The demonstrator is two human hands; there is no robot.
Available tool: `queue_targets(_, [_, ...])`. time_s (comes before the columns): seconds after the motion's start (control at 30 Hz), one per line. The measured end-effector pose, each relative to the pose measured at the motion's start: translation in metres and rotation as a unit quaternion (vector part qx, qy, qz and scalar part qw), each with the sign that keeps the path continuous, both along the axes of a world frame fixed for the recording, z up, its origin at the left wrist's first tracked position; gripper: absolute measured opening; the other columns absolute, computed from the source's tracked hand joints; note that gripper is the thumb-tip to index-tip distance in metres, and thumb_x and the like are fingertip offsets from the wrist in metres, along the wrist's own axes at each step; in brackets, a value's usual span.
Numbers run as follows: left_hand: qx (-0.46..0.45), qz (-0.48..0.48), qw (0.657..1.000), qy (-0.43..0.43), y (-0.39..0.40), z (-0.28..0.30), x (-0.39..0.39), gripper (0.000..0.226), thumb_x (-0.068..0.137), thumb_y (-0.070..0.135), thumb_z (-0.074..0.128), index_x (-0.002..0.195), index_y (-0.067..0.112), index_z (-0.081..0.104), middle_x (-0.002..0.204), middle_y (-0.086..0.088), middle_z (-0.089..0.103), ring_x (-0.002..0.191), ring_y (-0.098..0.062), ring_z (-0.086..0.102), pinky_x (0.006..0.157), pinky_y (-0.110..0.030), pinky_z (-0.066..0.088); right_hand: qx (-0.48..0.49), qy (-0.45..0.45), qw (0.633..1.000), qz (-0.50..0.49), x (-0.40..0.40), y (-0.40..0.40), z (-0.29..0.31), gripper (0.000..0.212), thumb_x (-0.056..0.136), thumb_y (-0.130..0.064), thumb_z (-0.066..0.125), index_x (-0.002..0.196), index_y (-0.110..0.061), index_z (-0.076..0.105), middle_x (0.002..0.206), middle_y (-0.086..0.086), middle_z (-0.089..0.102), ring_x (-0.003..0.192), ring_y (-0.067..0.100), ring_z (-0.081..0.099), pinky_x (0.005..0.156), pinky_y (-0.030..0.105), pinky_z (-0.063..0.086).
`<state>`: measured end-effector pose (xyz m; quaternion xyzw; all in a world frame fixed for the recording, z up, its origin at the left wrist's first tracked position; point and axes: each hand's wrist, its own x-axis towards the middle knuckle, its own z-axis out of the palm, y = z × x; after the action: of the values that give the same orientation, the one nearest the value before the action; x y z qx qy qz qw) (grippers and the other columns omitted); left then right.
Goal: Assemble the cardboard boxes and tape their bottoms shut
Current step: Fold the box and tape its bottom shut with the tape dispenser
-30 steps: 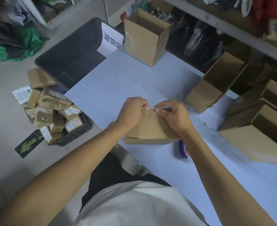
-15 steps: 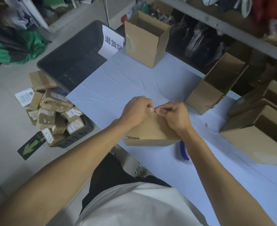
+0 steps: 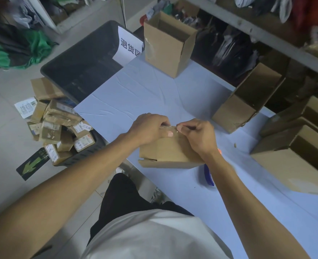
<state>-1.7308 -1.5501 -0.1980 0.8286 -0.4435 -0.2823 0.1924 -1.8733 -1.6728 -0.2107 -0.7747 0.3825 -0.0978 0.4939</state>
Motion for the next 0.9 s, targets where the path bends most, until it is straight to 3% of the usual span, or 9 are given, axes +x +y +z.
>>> queue_targets(0.23, [-0.043, 0.045, 0.996, 0.061, -0.008, 0.007, -0.003, 0.008, 0.086, 0.027, 0.068, 0.087, 0.027, 0.075, 0.088, 0.013, 0.071, 0.091, -0.009, 0.062, 0.082, -0.038, 0.053, -0.022, 0.026, 0.999, 0.018, -0.002, -0.004, 0.003, 0.011, 0.083, -0.038, 0.070, 0.082, -0.029, 0.077, 0.086, -0.016, 0.072, 0.085, 0.001, 0.064, 0.074, 0.021, 0.048])
queue_targets(0.47, [-0.067, 0.154, 0.986, 0.006, -0.008, -0.002, -0.017, 0.009, 0.083, 0.032, 0.069, 0.075, 0.029, 0.073, 0.075, 0.018, 0.069, 0.086, -0.005, 0.059, 0.065, -0.026, 0.045, -0.007, 0.017, 1.000, -0.011, 0.003, -0.004, 0.001, 0.006, 0.081, -0.032, 0.076, 0.078, -0.027, 0.079, 0.077, -0.017, 0.071, 0.076, -0.001, 0.064, 0.069, 0.020, 0.047])
queue_targets(0.6, [-0.097, 0.159, 0.978, 0.091, -0.001, -0.006, -0.006, 0.010, 0.082, 0.026, 0.074, 0.072, 0.025, 0.073, 0.075, 0.017, 0.070, 0.078, 0.003, 0.062, 0.068, -0.020, 0.047, -0.006, 0.013, 1.000, -0.013, -0.002, -0.005, 0.002, 0.008, 0.082, -0.033, 0.075, 0.080, -0.026, 0.079, 0.080, -0.016, 0.072, 0.078, -0.002, 0.064, 0.071, 0.018, 0.046])
queue_targets(0.73, [-0.112, 0.177, 0.974, 0.082, 0.001, -0.011, -0.010, 0.011, 0.083, 0.019, 0.074, 0.072, 0.022, 0.072, 0.074, 0.016, 0.068, 0.074, 0.004, 0.061, 0.061, -0.005, 0.041, -0.061, 0.033, 0.997, 0.023, -0.003, -0.001, 0.004, 0.015, 0.080, -0.042, 0.074, 0.083, -0.027, 0.076, 0.082, -0.016, 0.070, 0.083, 0.003, 0.062, 0.073, 0.022, 0.047])
queue_targets(0.83, [-0.114, 0.139, 0.977, 0.112, 0.003, -0.007, -0.005, 0.010, 0.083, 0.023, 0.073, 0.075, 0.027, 0.072, 0.076, 0.019, 0.069, 0.077, 0.007, 0.061, 0.064, -0.005, 0.041, -0.068, 0.055, 0.995, 0.045, -0.005, -0.004, 0.006, 0.030, 0.075, -0.054, 0.076, 0.085, -0.026, 0.075, 0.083, -0.013, 0.069, 0.082, 0.005, 0.060, 0.072, 0.028, 0.047])
queue_targets(0.9, [-0.105, 0.124, 0.977, 0.138, 0.006, -0.007, -0.004, 0.012, 0.083, 0.021, 0.072, 0.076, 0.030, 0.072, 0.078, 0.020, 0.070, 0.078, 0.006, 0.062, 0.069, -0.010, 0.046, -0.063, 0.047, 0.995, 0.054, -0.004, -0.004, 0.005, 0.027, 0.076, -0.050, 0.076, 0.083, -0.025, 0.076, 0.085, -0.010, 0.069, 0.083, 0.009, 0.062, 0.073, 0.030, 0.048])
